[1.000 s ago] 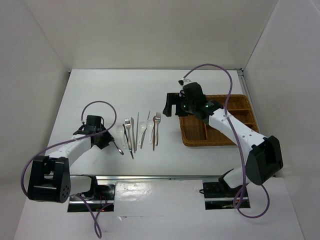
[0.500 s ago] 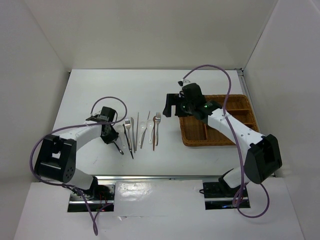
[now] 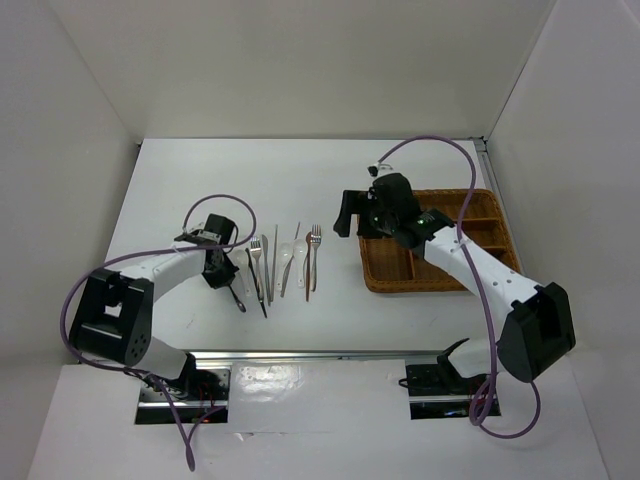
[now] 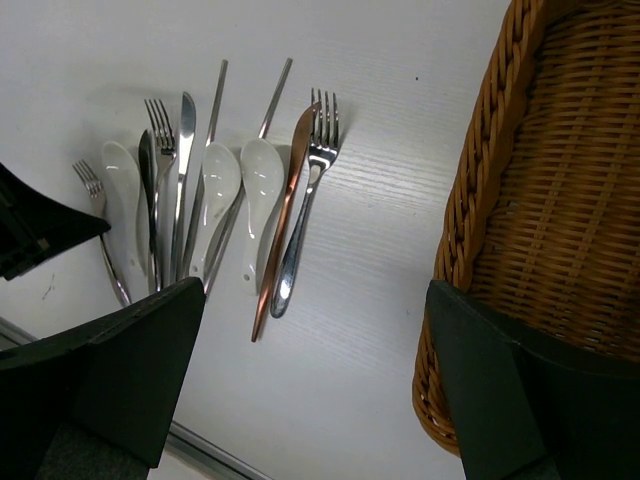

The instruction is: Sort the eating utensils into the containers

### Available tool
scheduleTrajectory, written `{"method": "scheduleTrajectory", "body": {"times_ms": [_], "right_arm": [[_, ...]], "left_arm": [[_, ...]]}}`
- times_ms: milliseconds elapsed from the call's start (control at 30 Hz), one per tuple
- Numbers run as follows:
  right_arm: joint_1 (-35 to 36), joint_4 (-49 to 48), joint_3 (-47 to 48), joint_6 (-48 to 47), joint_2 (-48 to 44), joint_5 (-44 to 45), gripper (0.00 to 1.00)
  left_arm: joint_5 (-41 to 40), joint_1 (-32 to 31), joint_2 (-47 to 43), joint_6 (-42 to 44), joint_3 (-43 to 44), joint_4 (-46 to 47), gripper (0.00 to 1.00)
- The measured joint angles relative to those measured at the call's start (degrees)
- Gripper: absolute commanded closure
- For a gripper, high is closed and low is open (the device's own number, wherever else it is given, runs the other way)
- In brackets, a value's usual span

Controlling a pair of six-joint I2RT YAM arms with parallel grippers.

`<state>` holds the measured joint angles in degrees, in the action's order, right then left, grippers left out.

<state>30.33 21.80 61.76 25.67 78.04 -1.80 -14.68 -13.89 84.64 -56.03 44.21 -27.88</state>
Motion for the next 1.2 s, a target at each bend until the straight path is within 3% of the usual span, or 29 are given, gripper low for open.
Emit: {"method": "scheduleTrajectory", "body": {"times_ms": [367, 700, 1000, 1200], "right_arm": [[-1.77, 0.66, 0.04, 3.50, 0.17, 4.68, 0.00], [-6.27, 3.23, 0.04, 4.87, 0.17, 7.13, 0.00], [-6.95, -8.72, -12.44, -1.57, -10.88, -16.48, 0.00], [-2.27, -14.23, -12.79, -3.93, -10.78, -23.30, 0.00]], "left_arm": [[-0.13, -4.44, -11.98, 1.66, 2.69, -8.90, 0.94], [1.29, -14.97, -11.98, 1.92, 13.35, -10.36, 0.94], [4.52, -20.57, -5.14, 1.11, 21.64, -5.75, 0.94], [4.96, -23.65, 0.24, -0.24, 27.52, -2.89, 0.92]]}}
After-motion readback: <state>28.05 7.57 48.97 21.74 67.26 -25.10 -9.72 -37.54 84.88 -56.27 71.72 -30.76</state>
